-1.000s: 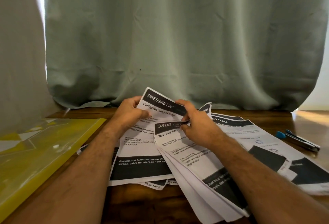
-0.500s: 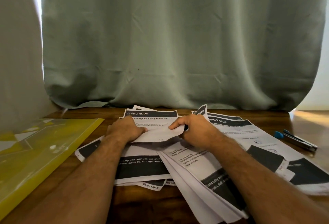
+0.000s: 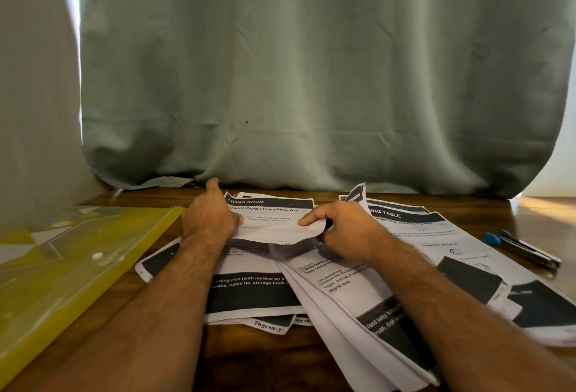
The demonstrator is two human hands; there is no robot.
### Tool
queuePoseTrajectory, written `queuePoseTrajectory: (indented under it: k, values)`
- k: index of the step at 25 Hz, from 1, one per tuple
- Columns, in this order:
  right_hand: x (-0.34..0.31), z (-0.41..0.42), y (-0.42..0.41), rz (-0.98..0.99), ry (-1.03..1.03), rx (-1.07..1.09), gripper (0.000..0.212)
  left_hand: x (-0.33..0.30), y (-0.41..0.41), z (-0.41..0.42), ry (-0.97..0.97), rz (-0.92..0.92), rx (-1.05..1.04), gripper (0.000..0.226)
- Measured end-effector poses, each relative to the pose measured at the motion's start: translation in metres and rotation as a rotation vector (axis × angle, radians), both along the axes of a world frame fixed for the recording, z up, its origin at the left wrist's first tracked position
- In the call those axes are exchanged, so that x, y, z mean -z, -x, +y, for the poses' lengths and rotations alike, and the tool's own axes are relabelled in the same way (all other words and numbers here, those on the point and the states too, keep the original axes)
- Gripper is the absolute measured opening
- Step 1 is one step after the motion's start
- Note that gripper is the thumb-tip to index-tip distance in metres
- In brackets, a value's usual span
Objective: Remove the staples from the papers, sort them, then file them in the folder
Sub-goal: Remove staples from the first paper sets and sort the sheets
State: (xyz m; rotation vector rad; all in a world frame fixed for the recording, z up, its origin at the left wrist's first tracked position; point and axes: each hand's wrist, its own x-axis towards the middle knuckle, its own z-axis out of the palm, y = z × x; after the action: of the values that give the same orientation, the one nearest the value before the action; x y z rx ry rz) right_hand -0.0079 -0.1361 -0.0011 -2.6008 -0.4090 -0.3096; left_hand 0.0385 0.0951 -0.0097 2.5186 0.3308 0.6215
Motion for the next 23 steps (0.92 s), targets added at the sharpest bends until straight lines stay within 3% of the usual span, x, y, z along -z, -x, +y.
queuePoseTrajectory:
  k: [3,7,9,13,18,23]
  values:
    - [0.002,0.001,-0.004,-0.024,-0.007,-0.005,0.041,0.002,0.0,0.004,0.074,-0.032,-0.02,0.09]
    - [-0.002,0.001,0.001,-0.062,-0.07,-0.027,0.044,0.003,-0.002,0.008,0.107,-0.089,-0.012,0.025]
    - [-0.005,0.002,0.005,-0.122,-0.093,-0.04,0.049,-0.001,-0.001,0.007,0.102,-0.168,0.018,0.007]
    - [-0.008,0.006,0.012,-0.19,-0.164,-0.103,0.056,-0.021,0.01,-0.008,0.163,-0.289,0.058,0.009]
    - [-0.008,0.012,0.014,-0.238,-0.162,-0.142,0.026,-0.035,0.025,-0.025,0.271,-0.412,0.129,0.012]
    - [-0.006,0.017,0.004,-0.231,-0.145,-0.048,0.022,-0.048,0.043,-0.029,0.434,-0.737,0.137,0.014]
